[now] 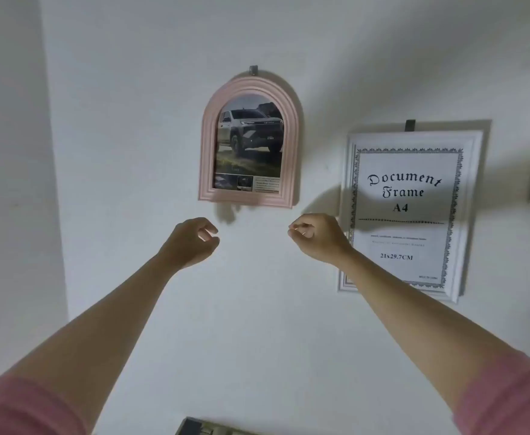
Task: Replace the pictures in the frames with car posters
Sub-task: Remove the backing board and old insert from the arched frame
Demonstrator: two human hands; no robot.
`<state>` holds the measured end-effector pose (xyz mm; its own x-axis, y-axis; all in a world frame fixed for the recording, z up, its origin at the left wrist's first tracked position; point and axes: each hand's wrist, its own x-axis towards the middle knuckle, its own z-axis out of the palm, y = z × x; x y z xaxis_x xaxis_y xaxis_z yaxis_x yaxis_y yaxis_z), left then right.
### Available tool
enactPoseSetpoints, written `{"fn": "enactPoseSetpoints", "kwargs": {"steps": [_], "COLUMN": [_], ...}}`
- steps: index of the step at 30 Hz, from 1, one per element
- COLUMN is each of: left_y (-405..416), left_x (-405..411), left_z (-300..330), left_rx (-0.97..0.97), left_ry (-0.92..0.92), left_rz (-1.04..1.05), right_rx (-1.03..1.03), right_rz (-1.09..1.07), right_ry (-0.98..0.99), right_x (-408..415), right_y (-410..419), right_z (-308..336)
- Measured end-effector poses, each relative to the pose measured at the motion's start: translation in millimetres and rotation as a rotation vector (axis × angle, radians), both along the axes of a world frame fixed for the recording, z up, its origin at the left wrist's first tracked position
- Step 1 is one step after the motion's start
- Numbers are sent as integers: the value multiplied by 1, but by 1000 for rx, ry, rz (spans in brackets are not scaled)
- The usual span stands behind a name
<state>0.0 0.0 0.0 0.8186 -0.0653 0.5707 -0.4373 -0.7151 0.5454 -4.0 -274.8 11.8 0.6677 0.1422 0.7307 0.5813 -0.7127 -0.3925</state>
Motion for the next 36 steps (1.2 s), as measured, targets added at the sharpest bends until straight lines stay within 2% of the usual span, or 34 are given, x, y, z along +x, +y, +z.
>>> {"fn": "enactPoseSetpoints", "kwargs": {"steps": [9,13,21,26,36], "left_y": [18,19,10,15,8], "left_x": [25,37,44,39,-16], "left_z": [50,64,70,76,80], "left_rx": [-232,-391,-530,-523,-466], "left_ry": [-259,-222,-177,-185,-162], "left_rz": [27,-68,-173,-153,-240], "right_rx": [125,158,126,86,181], "right_rz": [0,37,55,84,119], "right_ry": [-290,-345,-476,-426,-418], "right_x": [23,31,49,44,-5], "right_y": [-1,5,20,24,10], "right_z": [50,58,49,52,49]}}
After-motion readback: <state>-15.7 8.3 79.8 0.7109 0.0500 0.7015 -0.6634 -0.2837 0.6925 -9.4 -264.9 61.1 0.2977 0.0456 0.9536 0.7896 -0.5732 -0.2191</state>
